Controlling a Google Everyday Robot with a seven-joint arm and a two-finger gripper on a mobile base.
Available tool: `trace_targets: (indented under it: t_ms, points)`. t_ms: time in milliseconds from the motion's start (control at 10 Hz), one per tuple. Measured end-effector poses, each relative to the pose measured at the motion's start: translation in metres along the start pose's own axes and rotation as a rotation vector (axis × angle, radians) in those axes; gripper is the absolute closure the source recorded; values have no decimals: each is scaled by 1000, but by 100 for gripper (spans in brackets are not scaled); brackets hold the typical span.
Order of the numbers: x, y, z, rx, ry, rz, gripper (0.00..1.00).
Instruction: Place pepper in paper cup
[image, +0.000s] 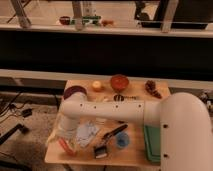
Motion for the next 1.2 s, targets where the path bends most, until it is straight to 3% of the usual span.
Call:
trace_targets:
  t_ms: [200,400,800,1200]
  points:
    - [1,0,2,35,-32,-25,20]
    - [1,-3,4,43,-38,-44,20]
    - [0,-12,11,4,-59,-121,20]
    - [-1,-14,12,-6,-62,-132,20]
